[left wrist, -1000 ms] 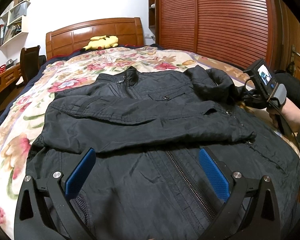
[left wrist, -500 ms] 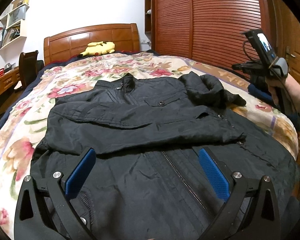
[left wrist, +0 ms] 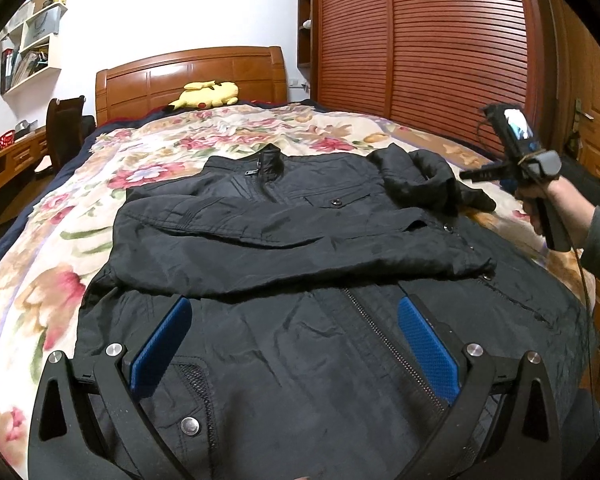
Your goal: Fold large clothes
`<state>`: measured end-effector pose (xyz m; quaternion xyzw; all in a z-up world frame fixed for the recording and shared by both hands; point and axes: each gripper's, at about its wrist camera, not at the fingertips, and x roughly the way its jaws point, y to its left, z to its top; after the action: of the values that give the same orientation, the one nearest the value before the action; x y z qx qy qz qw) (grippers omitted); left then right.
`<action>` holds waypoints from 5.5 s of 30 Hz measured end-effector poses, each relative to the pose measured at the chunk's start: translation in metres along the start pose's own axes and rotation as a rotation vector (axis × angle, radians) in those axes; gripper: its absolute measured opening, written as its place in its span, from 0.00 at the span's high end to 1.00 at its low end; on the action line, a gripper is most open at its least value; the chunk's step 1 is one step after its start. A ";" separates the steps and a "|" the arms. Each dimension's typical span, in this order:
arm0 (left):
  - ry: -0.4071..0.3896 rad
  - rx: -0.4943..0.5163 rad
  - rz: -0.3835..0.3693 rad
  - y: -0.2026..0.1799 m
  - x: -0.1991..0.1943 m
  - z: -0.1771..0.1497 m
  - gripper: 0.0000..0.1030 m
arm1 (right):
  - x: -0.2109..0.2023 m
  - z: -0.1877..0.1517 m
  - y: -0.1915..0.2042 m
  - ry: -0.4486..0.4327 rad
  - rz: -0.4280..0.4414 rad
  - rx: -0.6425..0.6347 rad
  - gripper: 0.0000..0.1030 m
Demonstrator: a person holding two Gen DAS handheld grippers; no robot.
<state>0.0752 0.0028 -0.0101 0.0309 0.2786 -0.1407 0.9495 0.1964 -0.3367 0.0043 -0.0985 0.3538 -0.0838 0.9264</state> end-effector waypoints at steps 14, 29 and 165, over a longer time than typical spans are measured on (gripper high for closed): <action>0.025 0.019 0.012 -0.004 0.009 -0.001 0.00 | 0.064 -0.022 -0.039 0.204 0.034 0.149 0.24; 0.020 0.021 0.019 -0.004 0.010 -0.001 0.00 | 0.029 -0.032 -0.015 0.119 0.149 0.051 0.85; 0.029 -0.180 0.086 0.028 -0.013 -0.021 0.56 | -0.106 -0.080 0.080 -0.112 0.425 -0.069 0.48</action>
<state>0.0617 0.0357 -0.0209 -0.0405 0.3022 -0.0737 0.9495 0.0711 -0.2452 -0.0056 -0.0576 0.3174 0.1312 0.9374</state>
